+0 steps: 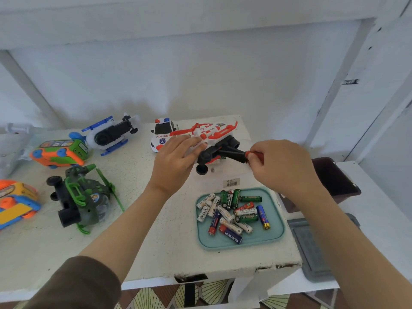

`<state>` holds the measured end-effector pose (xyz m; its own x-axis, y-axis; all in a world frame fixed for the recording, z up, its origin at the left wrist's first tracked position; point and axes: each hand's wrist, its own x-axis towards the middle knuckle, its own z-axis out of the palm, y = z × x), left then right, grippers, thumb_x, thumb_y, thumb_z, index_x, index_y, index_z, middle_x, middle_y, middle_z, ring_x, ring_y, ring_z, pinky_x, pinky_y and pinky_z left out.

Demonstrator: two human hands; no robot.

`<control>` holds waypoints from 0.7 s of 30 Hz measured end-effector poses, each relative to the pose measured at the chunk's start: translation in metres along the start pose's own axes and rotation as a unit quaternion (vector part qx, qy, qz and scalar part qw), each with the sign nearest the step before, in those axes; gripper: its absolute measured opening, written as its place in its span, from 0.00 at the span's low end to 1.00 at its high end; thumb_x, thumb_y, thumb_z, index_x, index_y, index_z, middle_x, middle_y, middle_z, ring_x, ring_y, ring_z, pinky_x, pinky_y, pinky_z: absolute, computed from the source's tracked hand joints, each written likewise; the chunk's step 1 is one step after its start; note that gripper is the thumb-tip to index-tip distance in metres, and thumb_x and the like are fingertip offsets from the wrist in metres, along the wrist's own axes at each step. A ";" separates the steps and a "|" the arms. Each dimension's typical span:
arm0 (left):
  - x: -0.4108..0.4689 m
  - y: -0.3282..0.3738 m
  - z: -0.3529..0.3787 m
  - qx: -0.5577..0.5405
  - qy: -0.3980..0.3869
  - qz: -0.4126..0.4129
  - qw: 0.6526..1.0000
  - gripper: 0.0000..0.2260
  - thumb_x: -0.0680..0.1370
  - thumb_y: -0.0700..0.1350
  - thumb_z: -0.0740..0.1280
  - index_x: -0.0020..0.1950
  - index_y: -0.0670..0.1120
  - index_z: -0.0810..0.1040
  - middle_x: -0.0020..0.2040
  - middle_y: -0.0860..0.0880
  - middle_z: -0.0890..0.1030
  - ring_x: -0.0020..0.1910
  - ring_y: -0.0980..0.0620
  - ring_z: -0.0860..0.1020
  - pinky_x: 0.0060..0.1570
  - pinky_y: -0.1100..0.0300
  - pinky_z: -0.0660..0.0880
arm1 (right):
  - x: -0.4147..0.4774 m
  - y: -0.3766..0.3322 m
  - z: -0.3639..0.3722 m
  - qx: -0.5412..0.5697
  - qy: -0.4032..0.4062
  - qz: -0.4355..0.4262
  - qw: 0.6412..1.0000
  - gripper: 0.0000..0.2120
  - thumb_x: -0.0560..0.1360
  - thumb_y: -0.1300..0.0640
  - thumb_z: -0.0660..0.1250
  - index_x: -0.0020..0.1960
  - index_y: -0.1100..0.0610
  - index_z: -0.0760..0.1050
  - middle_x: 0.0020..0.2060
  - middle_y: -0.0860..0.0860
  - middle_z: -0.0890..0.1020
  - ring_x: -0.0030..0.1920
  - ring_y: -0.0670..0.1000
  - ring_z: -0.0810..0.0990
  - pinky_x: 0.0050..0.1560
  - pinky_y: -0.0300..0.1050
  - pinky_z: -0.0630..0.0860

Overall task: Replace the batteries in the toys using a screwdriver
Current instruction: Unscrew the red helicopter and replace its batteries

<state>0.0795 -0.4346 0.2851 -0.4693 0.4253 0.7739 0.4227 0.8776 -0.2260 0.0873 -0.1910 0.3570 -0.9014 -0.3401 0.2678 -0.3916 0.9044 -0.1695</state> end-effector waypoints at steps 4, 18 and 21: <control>-0.002 0.001 0.002 -0.020 0.002 -0.048 0.999 0.10 0.75 0.40 0.70 0.55 0.40 0.84 0.53 0.41 0.84 0.52 0.40 0.81 0.51 0.48 0.79 | -0.003 0.000 0.005 0.046 0.001 0.009 0.999 0.13 0.81 0.49 0.56 0.49 0.52 0.78 0.34 0.46 0.76 0.33 0.47 0.71 0.30 0.37 0.62; 0.002 0.021 -0.005 -0.118 0.052 -0.242 0.962 0.16 0.72 0.47 0.67 0.56 0.40 0.83 0.52 0.44 0.83 0.53 0.51 0.75 0.48 0.60 0.74 | -0.010 0.001 0.017 0.160 0.081 0.051 0.982 0.12 0.80 0.54 0.59 0.47 0.55 0.79 0.33 0.50 0.80 0.34 0.51 0.76 0.35 0.44 0.70; 0.002 0.019 -0.006 -0.114 0.048 -0.240 0.963 0.15 0.72 0.47 0.68 0.56 0.40 0.83 0.52 0.45 0.83 0.53 0.51 0.75 0.48 0.59 0.74 | -0.009 0.001 0.020 0.194 0.077 0.060 0.976 0.11 0.80 0.54 0.59 0.47 0.56 0.79 0.35 0.51 0.81 0.36 0.51 0.77 0.38 0.46 0.72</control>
<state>0.0913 -0.4188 0.2856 -0.5844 -0.0494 0.8099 0.3392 0.8918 0.2992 0.0908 -0.1920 0.3356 -0.9180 -0.1680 0.3592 -0.3530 0.7588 -0.5474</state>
